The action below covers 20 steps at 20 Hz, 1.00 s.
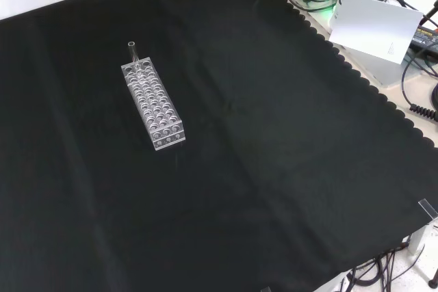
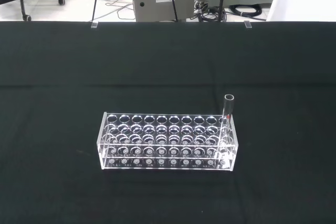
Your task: Pick up the test tube.
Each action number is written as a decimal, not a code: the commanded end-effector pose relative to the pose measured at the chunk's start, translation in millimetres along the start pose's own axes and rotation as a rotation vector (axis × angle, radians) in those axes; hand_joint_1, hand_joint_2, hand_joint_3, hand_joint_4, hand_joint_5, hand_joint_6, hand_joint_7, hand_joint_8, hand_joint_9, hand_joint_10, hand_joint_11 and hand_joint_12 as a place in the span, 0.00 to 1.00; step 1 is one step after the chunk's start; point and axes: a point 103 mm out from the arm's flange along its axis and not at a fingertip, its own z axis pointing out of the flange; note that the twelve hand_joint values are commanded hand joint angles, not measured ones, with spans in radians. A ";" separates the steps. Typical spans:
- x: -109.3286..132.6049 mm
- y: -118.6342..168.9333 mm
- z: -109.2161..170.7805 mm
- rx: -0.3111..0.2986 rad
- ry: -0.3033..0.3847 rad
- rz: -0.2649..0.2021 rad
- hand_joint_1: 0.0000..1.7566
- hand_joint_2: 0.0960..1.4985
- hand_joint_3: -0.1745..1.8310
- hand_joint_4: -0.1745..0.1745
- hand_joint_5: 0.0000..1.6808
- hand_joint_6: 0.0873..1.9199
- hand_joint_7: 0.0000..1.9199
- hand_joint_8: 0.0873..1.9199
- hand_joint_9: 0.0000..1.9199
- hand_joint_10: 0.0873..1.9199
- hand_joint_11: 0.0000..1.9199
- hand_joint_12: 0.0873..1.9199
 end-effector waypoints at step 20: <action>-17.0 86.1 41.0 0.075 0.034 -0.035 0.39 0.56 0.23 0.22 0.17 0.00 0.09 0.45 0.10 0.47 0.05 0.81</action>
